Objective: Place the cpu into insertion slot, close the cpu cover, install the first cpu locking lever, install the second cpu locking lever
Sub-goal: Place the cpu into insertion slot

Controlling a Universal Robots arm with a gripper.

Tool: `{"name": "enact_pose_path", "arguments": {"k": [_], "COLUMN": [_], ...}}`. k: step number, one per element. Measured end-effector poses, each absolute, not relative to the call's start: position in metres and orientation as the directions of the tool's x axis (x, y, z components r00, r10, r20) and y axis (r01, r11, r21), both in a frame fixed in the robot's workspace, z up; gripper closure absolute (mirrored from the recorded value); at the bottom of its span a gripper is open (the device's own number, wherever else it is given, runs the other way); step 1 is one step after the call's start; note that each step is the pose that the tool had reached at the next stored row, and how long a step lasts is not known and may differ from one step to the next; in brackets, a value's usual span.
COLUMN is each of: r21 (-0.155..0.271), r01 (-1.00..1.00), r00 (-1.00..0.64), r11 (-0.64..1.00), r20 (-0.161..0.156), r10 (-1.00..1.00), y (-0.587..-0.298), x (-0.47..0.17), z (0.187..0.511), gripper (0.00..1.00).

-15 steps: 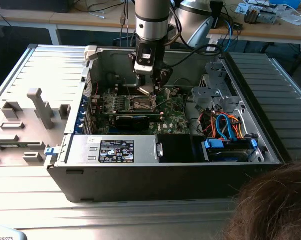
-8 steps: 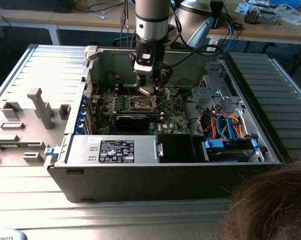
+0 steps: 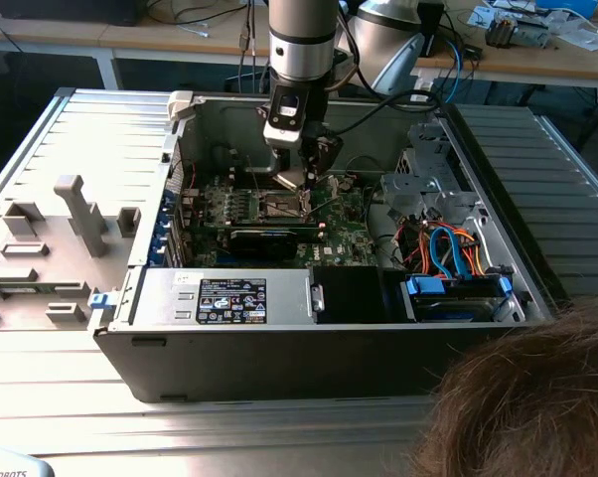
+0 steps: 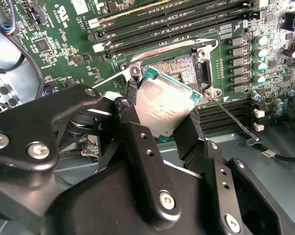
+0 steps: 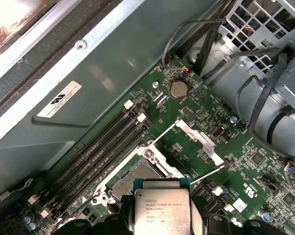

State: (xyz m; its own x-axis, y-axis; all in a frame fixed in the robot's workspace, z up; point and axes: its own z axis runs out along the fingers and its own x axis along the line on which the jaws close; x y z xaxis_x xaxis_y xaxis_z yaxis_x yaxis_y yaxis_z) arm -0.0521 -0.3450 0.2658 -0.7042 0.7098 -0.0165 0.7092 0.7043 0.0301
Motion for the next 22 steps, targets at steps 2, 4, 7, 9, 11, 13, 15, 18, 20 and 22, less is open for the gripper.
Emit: {"name": "enact_pose_path", "arguments": {"k": [2, 4, 7, 9, 11, 13, 15, 18, 20, 22], "r21": [0.03, 0.029, 0.029, 0.028, 0.028, 0.028, 0.027, 0.027, 0.027, 0.027], "r01": [0.712, 0.717, 0.722, 0.724, 0.726, 0.728, 0.732, 0.736, 0.74, 0.742], "r00": [-0.702, -0.697, -0.691, -0.689, -0.687, -0.685, -0.68, -0.676, -0.672, -0.67], "r11": [0.702, 0.697, 0.692, 0.689, 0.687, 0.685, 0.68, 0.676, 0.672, 0.67], "r20": [-0.017, -0.017, -0.018, -0.018, -0.018, -0.019, -0.019, -0.02, -0.02, -0.02], "r10": [0.712, 0.717, 0.722, 0.724, 0.727, 0.729, 0.733, 0.737, 0.74, 0.742], "y": [-0.345, -0.345, -0.345, -0.345, -0.345, -0.345, -0.345, -0.345, -0.345, -0.345], "x": [-0.0521, -0.0521, -0.0521, -0.0521, -0.0521, -0.0521, -0.0521, -0.0521, -0.0521, -0.0521], "z": [0.2658, 0.2658, 0.2657, 0.2657, 0.2657, 0.2657, 0.2657, 0.2656, 0.2656, 0.2656], "gripper": [0.45, 0.45, 0.45, 0.45, 0.45, 0.45, 0.45, 0.45, 0.45, 0.45]}}
